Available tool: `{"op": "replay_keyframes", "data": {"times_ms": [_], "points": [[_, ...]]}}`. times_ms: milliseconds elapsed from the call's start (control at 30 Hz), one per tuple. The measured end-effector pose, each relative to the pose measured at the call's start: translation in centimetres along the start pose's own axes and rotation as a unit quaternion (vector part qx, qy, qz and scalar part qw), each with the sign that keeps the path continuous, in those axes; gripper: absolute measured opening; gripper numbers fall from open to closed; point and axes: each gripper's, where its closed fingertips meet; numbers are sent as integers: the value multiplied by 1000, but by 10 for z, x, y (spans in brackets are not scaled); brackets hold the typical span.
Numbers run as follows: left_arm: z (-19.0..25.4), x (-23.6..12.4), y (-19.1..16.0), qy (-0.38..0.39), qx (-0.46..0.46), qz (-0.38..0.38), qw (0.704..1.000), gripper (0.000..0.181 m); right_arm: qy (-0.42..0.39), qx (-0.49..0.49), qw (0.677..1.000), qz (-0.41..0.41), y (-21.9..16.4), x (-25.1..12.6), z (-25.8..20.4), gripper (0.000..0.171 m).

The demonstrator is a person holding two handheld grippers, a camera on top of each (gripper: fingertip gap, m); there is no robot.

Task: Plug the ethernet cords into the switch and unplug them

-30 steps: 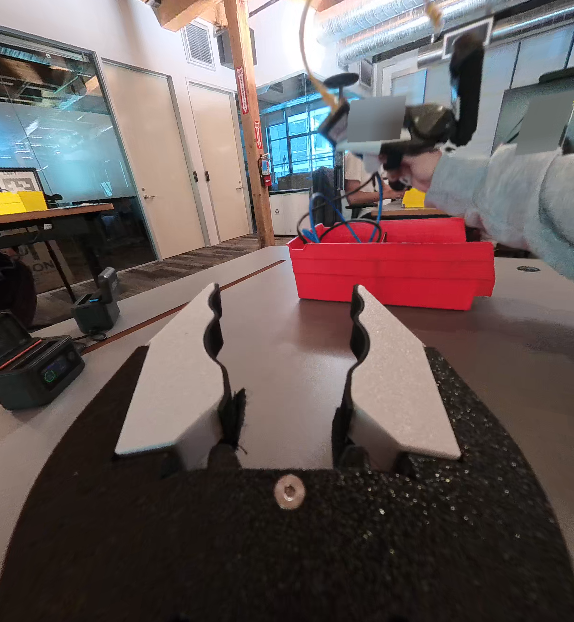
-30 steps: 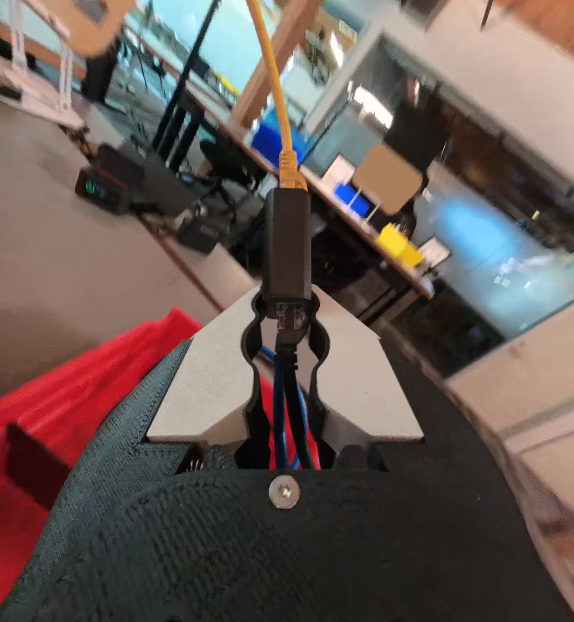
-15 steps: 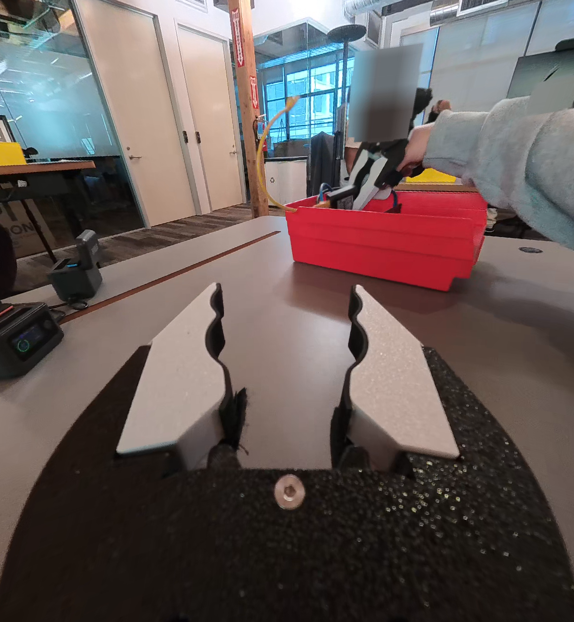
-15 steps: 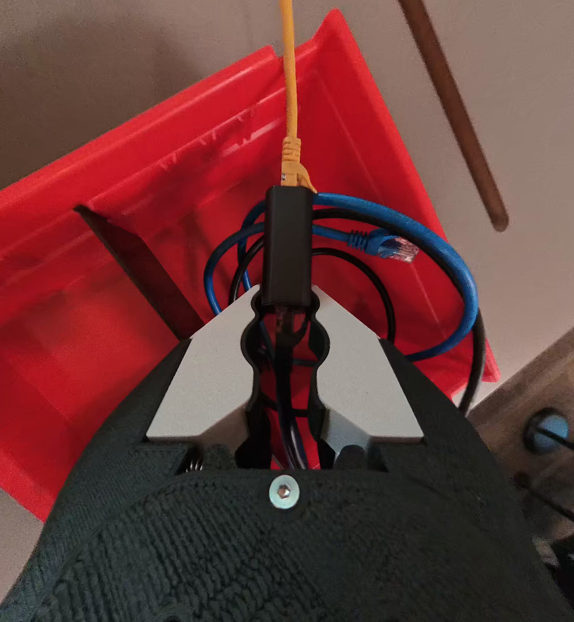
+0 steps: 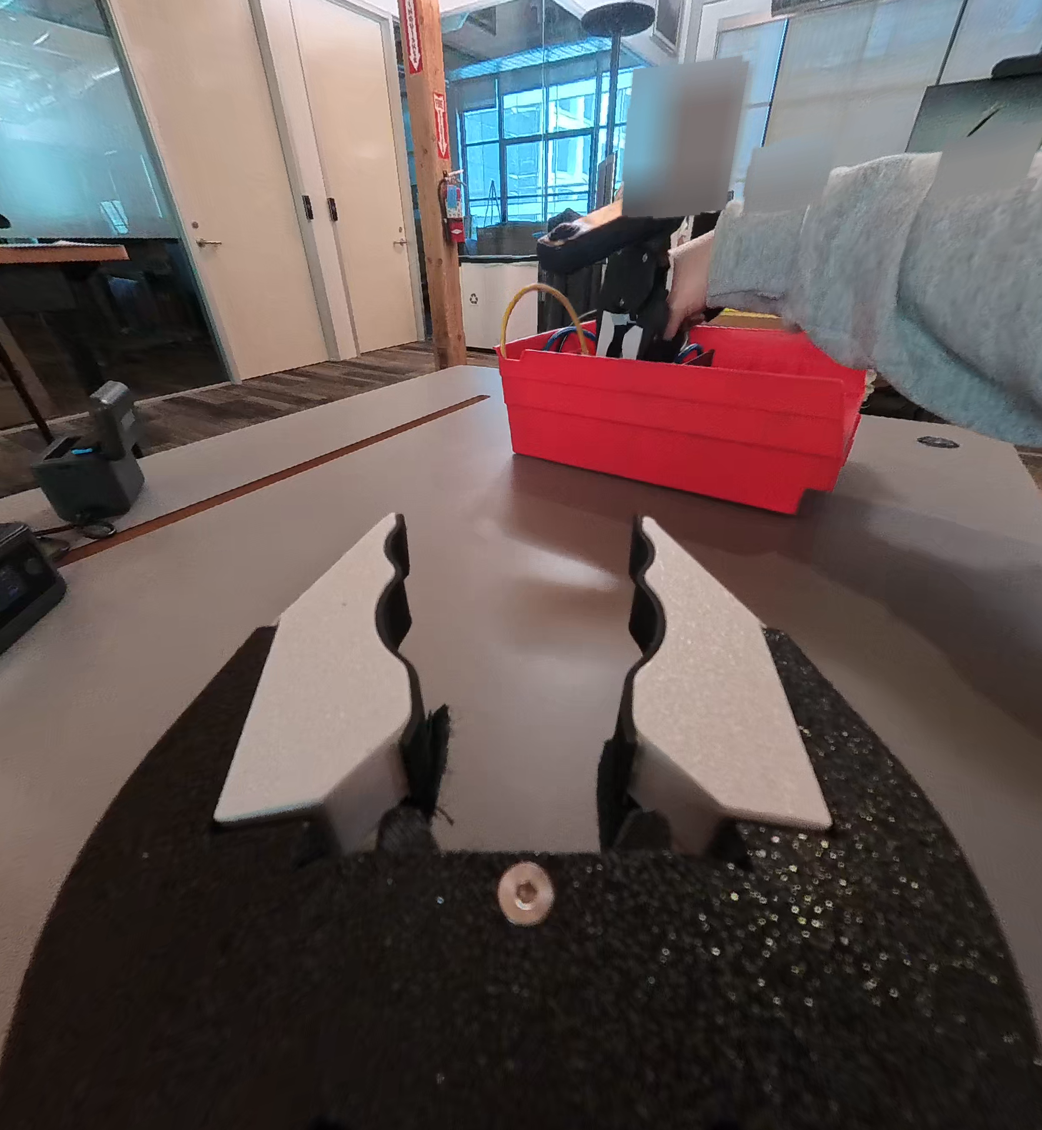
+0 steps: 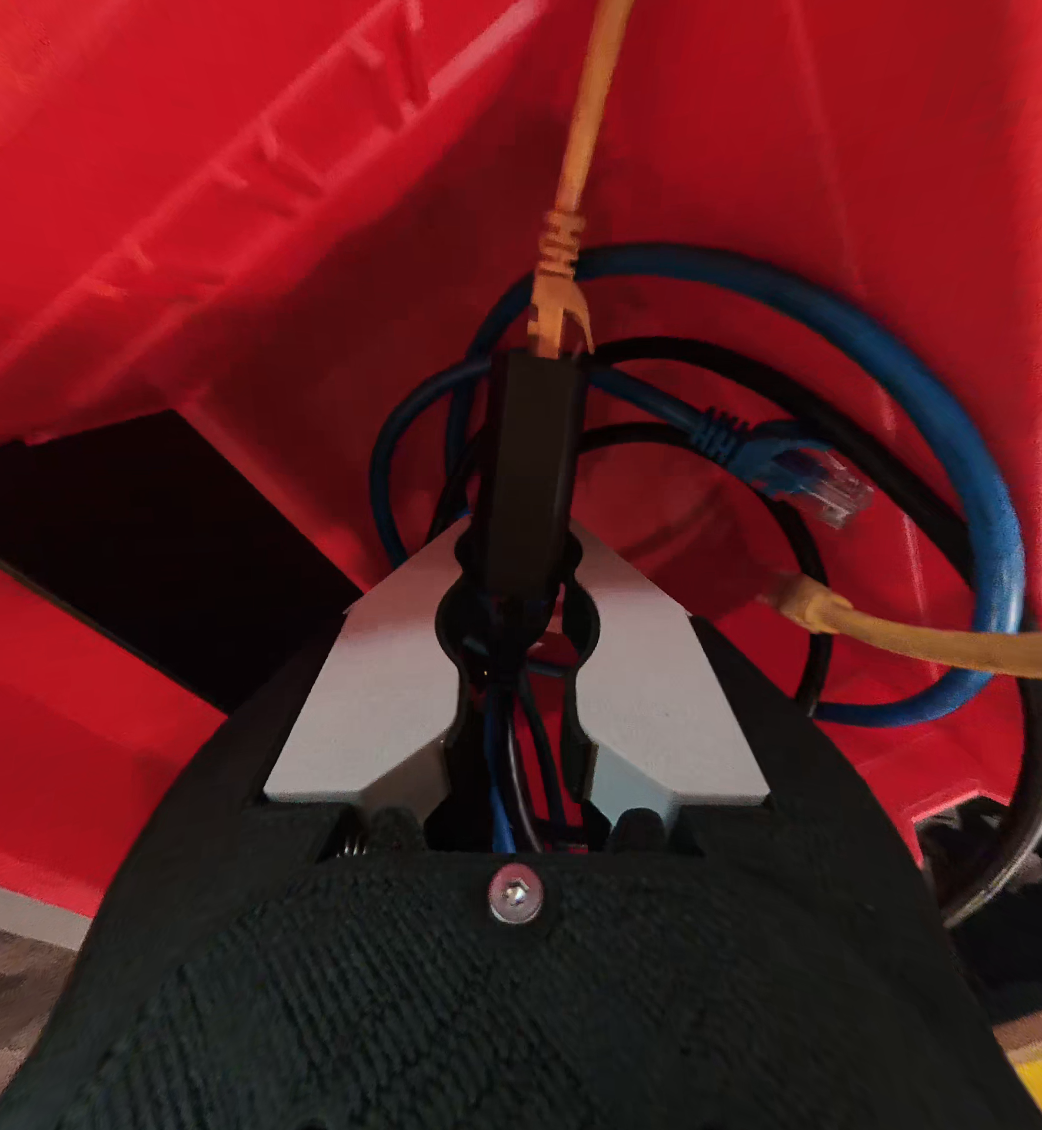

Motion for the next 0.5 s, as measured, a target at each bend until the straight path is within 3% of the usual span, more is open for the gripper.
{"op": "replay_keyframes", "data": {"times_ms": [33, 167, 300, 433, 500], "points": [[1, 0, 0, -1, 0, 0, 1000, 71, 4, -6, 1000, -1, 0, -1, -3, 25], [1, 0, -2, -2, 0, -4, 1000, 72, -6, 38, 999, 6, -7, -23, 0, 50], [-3, -1, 1, 9, 0, 3, 1000, 75, 20, 156, 984, 88, -7, -69, -9, 95], [-6, -2, 5, 23, 7, 12, 1000, 79, -52, 168, 954, 242, -5, -121, -5, 102], [-6, -1, 6, 27, 8, 14, 1000, 82, -118, 150, 918, 348, -1, -152, -9, 102]]}}
Point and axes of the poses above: each gripper's, where its closed fingertips meet, x out along the fingers, y out of its top, z = x × y across the jaws, and after that the axes turned 10 degrees about z, right-handed
